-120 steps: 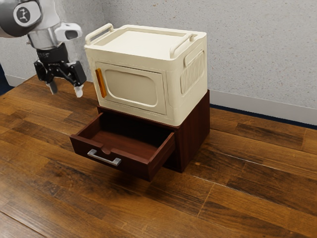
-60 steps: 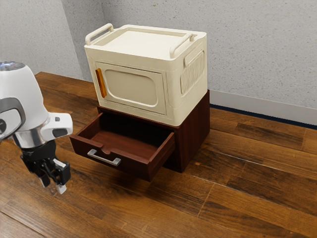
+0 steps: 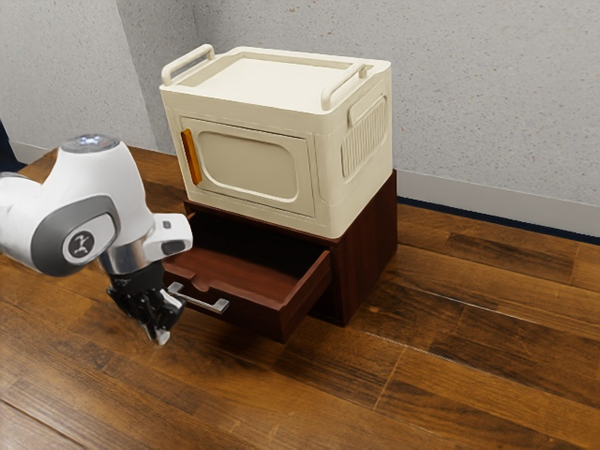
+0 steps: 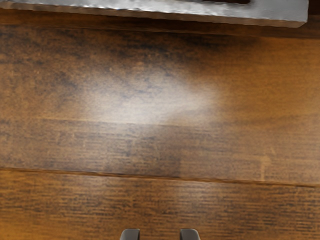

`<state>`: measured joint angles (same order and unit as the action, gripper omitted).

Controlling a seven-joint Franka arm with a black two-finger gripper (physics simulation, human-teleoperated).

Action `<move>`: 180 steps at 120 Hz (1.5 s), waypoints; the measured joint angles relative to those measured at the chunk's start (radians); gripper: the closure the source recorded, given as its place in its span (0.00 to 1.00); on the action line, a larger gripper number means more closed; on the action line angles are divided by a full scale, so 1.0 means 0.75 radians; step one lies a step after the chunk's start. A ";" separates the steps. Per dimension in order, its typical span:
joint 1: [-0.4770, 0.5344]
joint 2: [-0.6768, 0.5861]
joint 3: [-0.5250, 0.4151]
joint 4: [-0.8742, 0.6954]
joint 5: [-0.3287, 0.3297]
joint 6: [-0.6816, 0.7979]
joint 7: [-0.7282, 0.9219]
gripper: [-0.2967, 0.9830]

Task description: Push the drawer handle with one arm to close the drawer

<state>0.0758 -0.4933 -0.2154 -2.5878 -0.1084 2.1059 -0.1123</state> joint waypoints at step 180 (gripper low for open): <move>-0.015 0.572 0.065 1.075 0.017 -0.188 -0.095 0.41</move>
<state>0.0649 -0.0640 -0.1670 -1.7814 -0.0960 1.9651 -0.1833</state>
